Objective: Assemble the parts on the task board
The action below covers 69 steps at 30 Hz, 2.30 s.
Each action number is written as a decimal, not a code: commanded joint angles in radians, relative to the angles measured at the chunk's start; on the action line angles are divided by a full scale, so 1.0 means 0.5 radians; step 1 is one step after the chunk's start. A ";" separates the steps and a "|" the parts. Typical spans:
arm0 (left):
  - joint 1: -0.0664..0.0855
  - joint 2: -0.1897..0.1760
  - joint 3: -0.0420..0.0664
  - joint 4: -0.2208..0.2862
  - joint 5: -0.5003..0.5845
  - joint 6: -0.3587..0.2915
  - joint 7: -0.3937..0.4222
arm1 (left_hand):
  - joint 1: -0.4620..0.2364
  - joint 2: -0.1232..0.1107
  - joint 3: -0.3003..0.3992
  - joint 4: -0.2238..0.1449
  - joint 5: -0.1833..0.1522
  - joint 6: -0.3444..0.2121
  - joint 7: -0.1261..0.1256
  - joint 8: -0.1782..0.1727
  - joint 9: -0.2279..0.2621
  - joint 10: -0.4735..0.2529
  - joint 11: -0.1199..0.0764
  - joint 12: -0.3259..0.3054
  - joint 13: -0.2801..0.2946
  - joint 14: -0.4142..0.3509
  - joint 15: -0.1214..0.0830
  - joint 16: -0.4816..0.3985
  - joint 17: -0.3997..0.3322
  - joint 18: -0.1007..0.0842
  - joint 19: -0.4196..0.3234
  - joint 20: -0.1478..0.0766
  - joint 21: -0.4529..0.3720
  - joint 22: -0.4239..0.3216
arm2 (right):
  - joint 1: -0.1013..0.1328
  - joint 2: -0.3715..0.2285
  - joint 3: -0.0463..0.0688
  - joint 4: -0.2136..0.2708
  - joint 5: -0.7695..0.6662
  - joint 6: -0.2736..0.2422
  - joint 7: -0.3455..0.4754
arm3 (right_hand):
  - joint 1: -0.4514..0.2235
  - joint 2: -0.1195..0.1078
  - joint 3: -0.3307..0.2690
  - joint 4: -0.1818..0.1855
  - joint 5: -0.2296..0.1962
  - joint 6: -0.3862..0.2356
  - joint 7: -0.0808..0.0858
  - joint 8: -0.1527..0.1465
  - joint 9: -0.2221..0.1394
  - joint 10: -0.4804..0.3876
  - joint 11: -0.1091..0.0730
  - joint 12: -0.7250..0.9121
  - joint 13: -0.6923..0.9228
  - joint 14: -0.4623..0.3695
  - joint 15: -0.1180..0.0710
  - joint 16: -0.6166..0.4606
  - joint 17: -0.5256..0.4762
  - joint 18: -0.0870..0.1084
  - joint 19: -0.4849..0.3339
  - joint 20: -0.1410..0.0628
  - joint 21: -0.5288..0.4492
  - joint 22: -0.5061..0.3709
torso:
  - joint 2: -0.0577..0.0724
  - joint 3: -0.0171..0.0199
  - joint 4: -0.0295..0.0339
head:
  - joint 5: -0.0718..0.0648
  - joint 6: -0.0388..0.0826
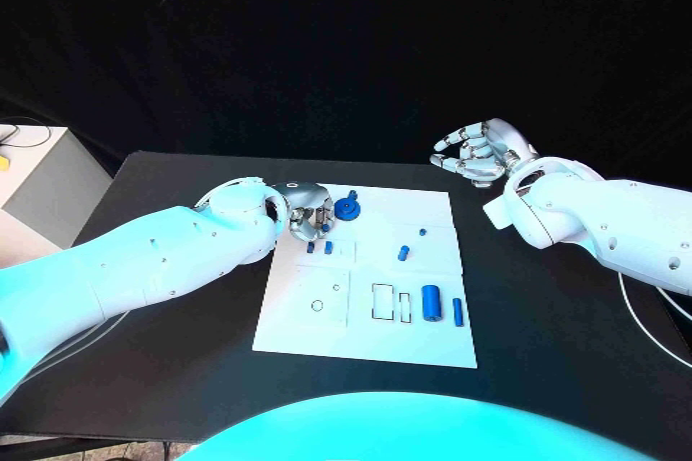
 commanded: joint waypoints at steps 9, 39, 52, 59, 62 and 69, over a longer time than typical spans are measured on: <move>-0.003 -0.005 0.003 0.013 -0.010 -0.012 -0.016 | -0.012 0.001 -0.014 -0.001 -0.003 -0.015 -0.003 -0.013 0.007 0.000 -0.019 0.032 0.022 0.002 -0.015 0.020 0.013 -0.025 0.009 -0.014 -0.003 0.008 | -0.002 0.000 0.001 0.000 -0.004 0.011 0.023 | 0.018 0.001 0.002 0.006 0.010 -0.018 0.002 0.007 0.000 -0.004 -0.001 -0.007 -0.002 0.087 0.010 -0.010 0.158 0.032 0.002 -0.006 -0.011 0.140 | 0.000 0.0006 -0.001 | 0.002 0.000; -0.005 -0.020 0.014 -0.003 -0.011 -0.011 -0.050 | -0.005 -0.020 0.011 0.008 0.000 -0.169 -0.018 -0.131 -0.020 -0.053 -0.027 0.117 0.112 0.005 -0.023 0.036 0.023 -0.026 0.018 -0.023 -0.009 0.003 | -0.005 -0.006 0.001 -0.002 -0.004 0.008 0.021 | 0.019 0.000 0.003 0.006 0.010 -0.020 0.002 0.008 -0.001 -0.008 -0.001 -0.013 -0.007 0.085 0.010 -0.015 0.152 0.033 0.000 -0.006 -0.020 0.137 | 0.000 0.0007 0.000 | -0.002 0.000; -0.006 -0.059 0.154 -0.076 0.064 -0.152 0.002 | 0.070 0.033 0.091 -0.041 -0.002 -0.002 0.031 -0.049 0.010 -0.169 0.018 0.149 0.160 -0.276 0.005 -0.194 -0.449 0.013 -0.179 -0.015 -0.137 -0.169 | -0.009 -0.021 0.001 -0.001 -0.115 0.080 0.029 | 0.184 -0.039 0.319 -0.122 -0.051 0.019 -0.002 0.041 -0.006 -0.420 -0.005 -1.242 -1.057 0.028 -0.004 -0.185 -0.035 0.042 -0.007 -0.023 -0.095 0.118 | -0.002 0.0016 -0.002 | -0.006 0.000; -0.004 -0.147 0.275 -0.152 0.900 -0.215 0.106 | 0.014 0.017 0.073 -0.033 -0.004 0.008 0.065 -0.015 0.018 -0.228 0.063 0.119 0.132 -0.493 0.043 -0.462 -0.851 0.012 -0.260 0.021 -0.191 -0.193 | -0.027 -0.044 0.001 0.014 -0.542 0.206 0.035 | 0.188 -0.064 0.437 -0.267 -0.090 0.075 0.010 0.018 -0.019 -0.353 0.010 -1.680 -1.464 0.033 0.007 -0.232 -0.083 0.036 0.010 -0.016 -0.076 0.138 | -0.004 0.0017 -0.001 | -0.046 0.000; -0.005 -0.205 0.294 -0.142 1.332 -0.211 0.182 | -0.065 0.000 0.019 0.022 -0.006 -0.038 0.082 -0.020 0.017 -0.240 0.079 0.101 0.109 -0.506 0.065 -0.520 -0.878 0.013 -0.278 0.048 -0.265 -0.244 | -0.047 -0.054 0.001 0.024 -0.832 0.234 0.024 | 0.178 -0.069 0.446 -0.301 -0.103 0.075 0.021 -0.009 -0.030 -0.333 0.024 -1.794 -1.570 0.037 0.018 -0.236 -0.086 0.033 0.015 -0.007 -0.065 0.147 | -0.002 0.0004 0.001 | -0.062 0.000; -0.055 -0.379 0.308 0.007 2.222 0.082 0.495 | -0.157 -0.030 -0.154 0.201 -0.005 -0.072 0.090 0.053 0.047 -0.293 0.107 0.038 0.021 -0.641 0.105 -0.770 -0.983 0.013 -0.274 0.098 -0.647 -0.520 | -0.126 -0.072 0.000 0.060 -1.428 0.294 -0.081 | 0.133 -0.087 0.448 -0.323 -0.163 0.107 0.025 -0.046 -0.043 -0.292 0.037 -1.970 -1.738 0.052 0.027 -0.241 -0.090 0.028 0.032 0.002 -0.036 0.163 | -0.002 -0.0021 0.001 | -0.088 0.000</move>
